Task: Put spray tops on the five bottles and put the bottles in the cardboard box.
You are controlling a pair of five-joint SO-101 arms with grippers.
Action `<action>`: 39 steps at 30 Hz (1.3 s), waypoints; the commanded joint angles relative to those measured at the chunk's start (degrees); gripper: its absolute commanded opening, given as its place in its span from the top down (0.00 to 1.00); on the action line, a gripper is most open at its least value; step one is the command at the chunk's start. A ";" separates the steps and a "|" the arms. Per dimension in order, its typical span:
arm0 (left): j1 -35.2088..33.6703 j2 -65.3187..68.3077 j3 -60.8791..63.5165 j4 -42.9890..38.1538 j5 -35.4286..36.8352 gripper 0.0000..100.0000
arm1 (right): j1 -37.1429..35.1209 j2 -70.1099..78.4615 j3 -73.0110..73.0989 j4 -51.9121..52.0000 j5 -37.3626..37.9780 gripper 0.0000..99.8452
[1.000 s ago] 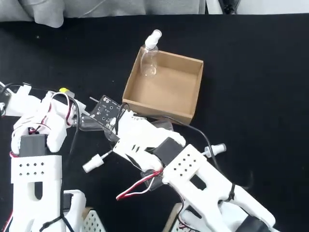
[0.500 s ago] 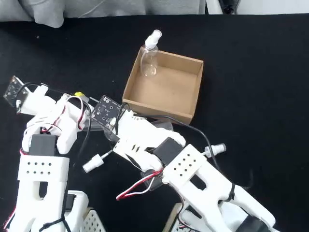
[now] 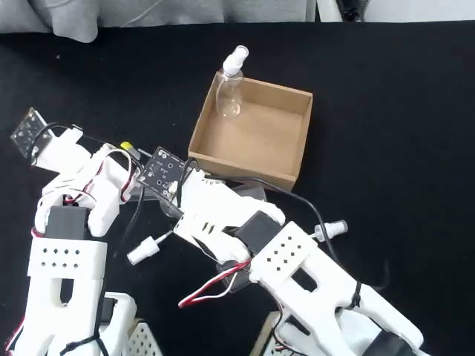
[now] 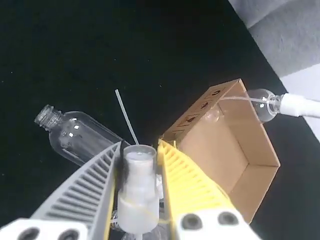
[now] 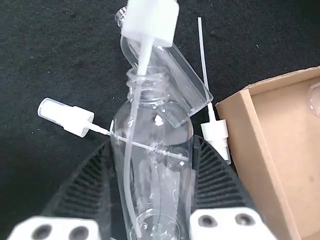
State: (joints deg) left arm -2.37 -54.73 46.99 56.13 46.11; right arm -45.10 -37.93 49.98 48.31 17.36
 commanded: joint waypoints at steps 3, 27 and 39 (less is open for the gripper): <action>1.98 -1.32 -1.36 -0.26 -3.43 0.96 | -0.79 -3.03 -0.57 -1.58 0.26 0.92; 1.19 -17.93 4.35 -1.41 1.14 0.81 | -0.97 -3.03 -0.48 -1.67 0.00 0.92; 0.92 -27.69 9.10 -3.87 1.23 0.81 | -0.70 -5.67 0.92 -3.87 -0.09 0.92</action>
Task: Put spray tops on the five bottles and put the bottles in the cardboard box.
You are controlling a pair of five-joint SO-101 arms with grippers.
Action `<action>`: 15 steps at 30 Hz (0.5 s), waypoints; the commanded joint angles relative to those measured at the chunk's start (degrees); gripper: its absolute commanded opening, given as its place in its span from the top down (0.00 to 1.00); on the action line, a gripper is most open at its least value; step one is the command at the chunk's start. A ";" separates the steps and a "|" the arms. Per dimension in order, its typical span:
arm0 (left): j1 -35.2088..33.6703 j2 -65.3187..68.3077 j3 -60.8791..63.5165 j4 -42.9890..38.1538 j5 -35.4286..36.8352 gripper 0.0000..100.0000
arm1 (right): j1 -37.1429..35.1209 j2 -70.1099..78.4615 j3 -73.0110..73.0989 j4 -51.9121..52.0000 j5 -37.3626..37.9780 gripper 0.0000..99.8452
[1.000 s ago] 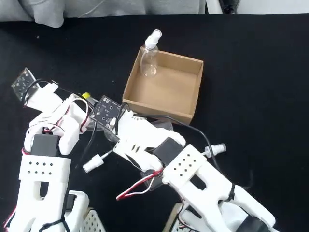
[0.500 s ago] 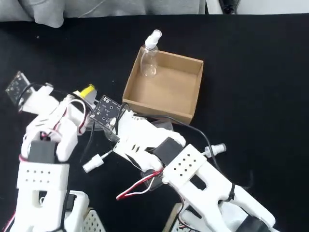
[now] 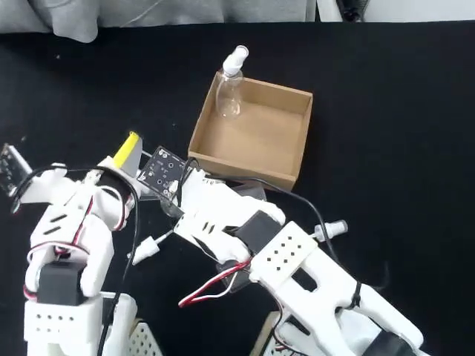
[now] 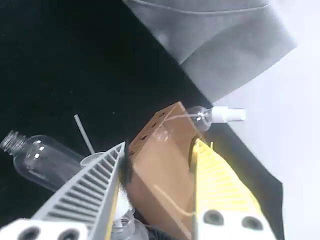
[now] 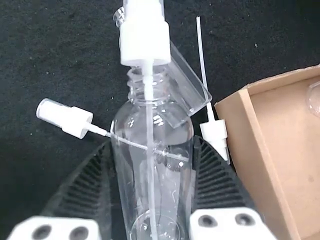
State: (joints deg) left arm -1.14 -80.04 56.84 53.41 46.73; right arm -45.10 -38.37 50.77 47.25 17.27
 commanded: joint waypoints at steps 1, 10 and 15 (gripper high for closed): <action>-0.31 -2.55 -0.66 -1.05 0.62 0.81 | -0.70 -6.64 0.92 -3.16 0.00 0.92; -5.32 -2.90 -0.75 -1.49 4.75 0.81 | -0.62 -22.20 9.89 -9.32 0.00 0.92; -8.31 -2.90 -0.92 -1.49 6.24 0.80 | 2.37 -26.95 12.88 -13.36 -0.09 0.92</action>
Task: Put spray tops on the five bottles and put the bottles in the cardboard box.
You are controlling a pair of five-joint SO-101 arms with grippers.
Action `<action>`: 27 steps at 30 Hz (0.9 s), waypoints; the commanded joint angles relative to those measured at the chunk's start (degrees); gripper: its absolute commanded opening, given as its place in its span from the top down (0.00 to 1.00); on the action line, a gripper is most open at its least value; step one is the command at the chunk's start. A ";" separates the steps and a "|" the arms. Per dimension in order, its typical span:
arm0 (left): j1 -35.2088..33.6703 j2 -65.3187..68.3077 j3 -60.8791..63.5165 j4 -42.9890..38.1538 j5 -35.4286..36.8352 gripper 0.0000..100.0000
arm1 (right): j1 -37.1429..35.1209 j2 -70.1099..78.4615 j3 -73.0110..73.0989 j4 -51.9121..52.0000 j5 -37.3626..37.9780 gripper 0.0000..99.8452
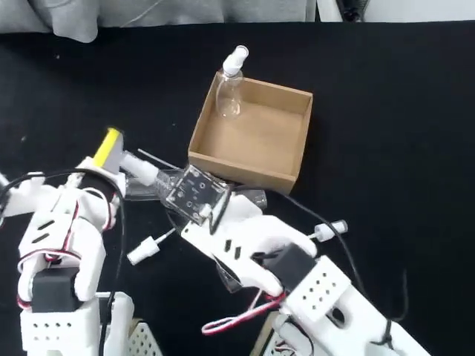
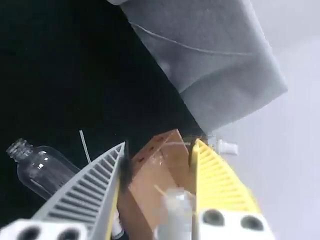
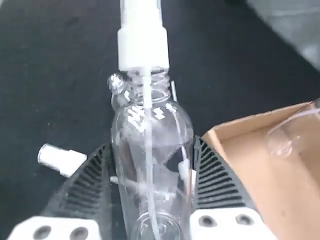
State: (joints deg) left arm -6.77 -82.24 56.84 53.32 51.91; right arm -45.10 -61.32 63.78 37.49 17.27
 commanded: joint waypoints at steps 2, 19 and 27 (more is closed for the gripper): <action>-3.47 -0.70 -0.92 -1.41 2.02 0.80 | 3.87 -5.32 0.75 -4.84 -0.09 0.92; -0.66 -0.70 1.19 -2.20 3.43 0.80 | 4.22 -23.87 8.57 -7.03 -5.01 0.92; 2.07 -0.70 4.62 -8.00 3.34 0.81 | 4.22 -24.57 9.19 -7.03 -4.84 0.92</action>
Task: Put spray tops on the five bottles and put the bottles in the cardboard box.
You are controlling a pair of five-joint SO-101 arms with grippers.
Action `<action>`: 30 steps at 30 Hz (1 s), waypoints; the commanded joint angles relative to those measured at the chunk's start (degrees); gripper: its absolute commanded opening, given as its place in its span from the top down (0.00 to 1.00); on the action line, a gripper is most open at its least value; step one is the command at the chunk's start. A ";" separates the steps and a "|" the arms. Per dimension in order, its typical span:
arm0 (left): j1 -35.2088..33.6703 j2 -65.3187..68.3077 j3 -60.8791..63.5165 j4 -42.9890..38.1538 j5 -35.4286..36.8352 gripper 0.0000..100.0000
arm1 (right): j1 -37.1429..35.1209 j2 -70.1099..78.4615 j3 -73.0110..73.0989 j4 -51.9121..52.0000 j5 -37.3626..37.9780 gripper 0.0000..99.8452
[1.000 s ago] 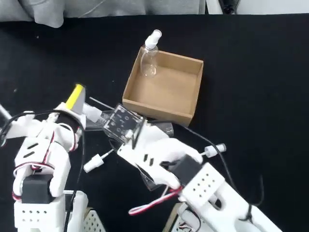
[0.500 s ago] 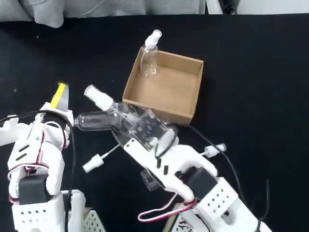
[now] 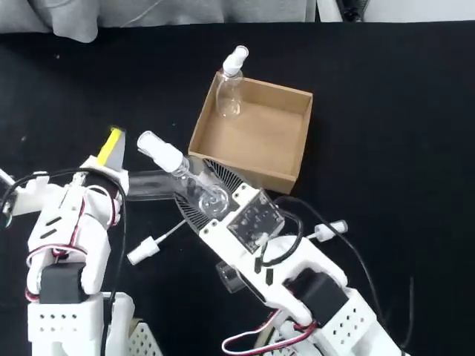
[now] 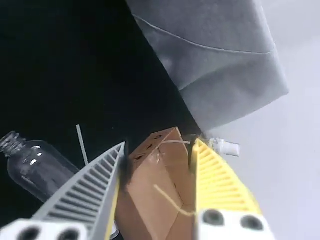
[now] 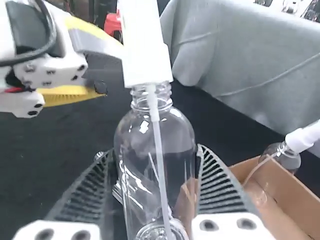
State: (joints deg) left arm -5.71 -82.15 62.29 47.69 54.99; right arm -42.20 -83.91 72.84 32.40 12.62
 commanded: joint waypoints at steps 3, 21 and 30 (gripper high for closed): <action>1.19 -0.79 -1.19 -2.46 0.26 0.80 | 1.32 -1.98 0.31 -1.93 -0.18 0.92; 13.14 -9.76 0.13 -1.85 -8.53 0.81 | 0.00 -1.80 4.44 -7.12 -0.09 0.92; 15.96 -21.10 5.93 -2.46 -14.86 0.81 | -0.18 -1.80 4.35 -5.54 2.64 0.92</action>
State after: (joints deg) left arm 8.70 -101.14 68.35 46.29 42.42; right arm -42.02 -83.91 77.93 27.21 14.29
